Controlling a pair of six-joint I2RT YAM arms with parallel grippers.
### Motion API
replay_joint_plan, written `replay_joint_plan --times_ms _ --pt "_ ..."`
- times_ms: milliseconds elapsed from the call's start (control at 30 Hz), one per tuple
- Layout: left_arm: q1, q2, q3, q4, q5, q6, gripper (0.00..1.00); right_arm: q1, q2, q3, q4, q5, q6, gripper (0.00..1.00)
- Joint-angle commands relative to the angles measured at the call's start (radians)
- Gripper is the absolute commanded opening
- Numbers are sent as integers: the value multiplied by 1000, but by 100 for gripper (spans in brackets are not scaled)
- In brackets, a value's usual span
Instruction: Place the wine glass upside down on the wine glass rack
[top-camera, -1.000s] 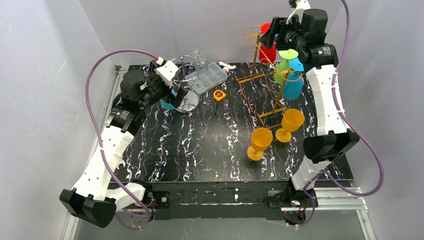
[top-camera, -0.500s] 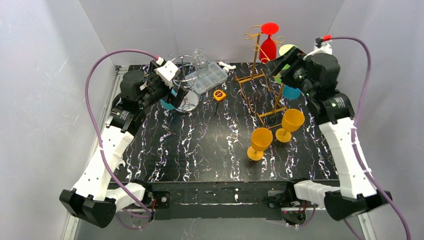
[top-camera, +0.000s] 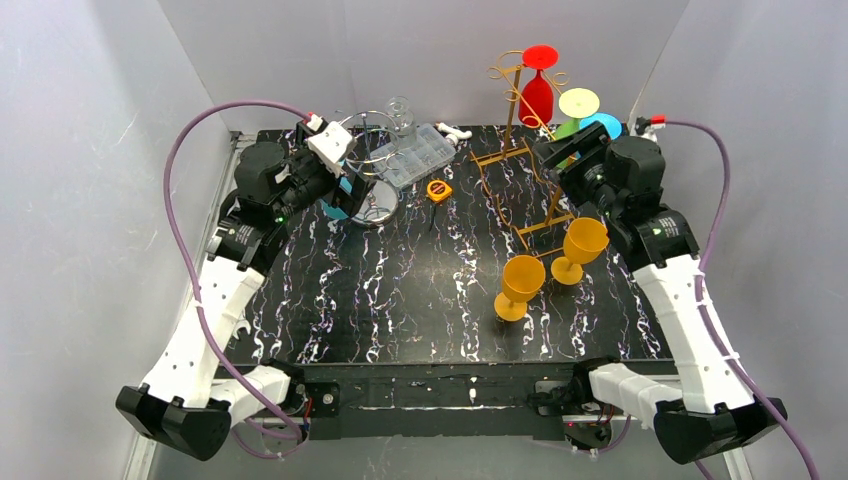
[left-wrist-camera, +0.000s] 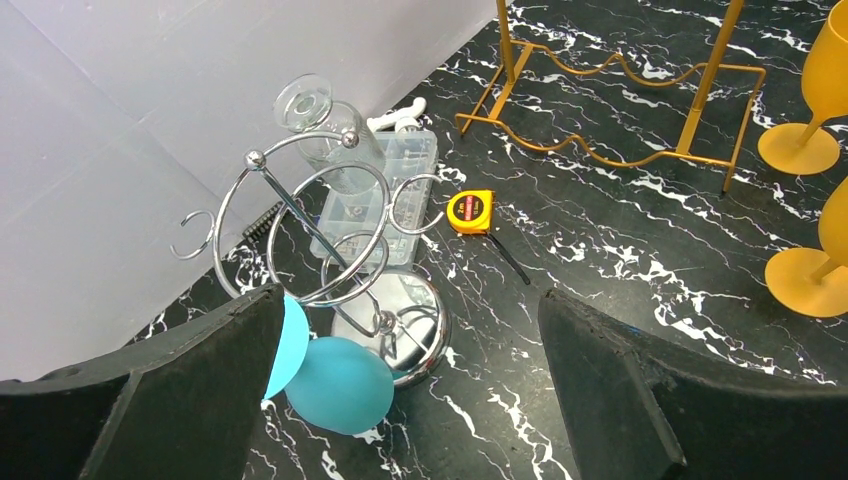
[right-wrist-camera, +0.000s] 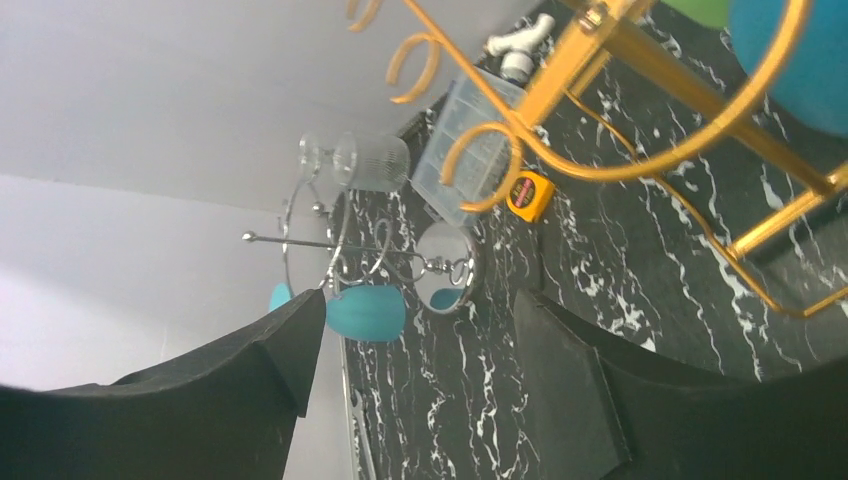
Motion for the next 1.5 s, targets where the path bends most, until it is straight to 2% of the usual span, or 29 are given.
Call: replay_joint_plan --times_ms 0,100,333,467,733,1033,1167,1367,1467 --pt "6 -32 35 -5 10 -9 98 -1 -53 -77 94 49 125 79" --pt "6 -38 35 -5 10 -8 98 -1 -49 -91 107 58 156 79" --pt "6 -47 26 -1 8 -16 98 -1 -58 -189 282 87 248 78" --pt "6 -48 27 7 1 -12 98 -1 -14 -193 298 87 287 77" --pt "6 -65 5 13 -6 16 98 -1 -20 -273 409 153 335 60" --pt "6 -74 0 4 -18 19 98 -2 -15 -293 448 206 328 57" --pt "5 -82 -9 10 -26 23 98 -3 -4 -301 453 206 343 48" --pt "6 -93 -18 10 -30 39 98 -32 12 -284 443 182 336 22" --pt "6 -95 -20 10 -34 41 98 -77 23 -262 416 129 325 16"
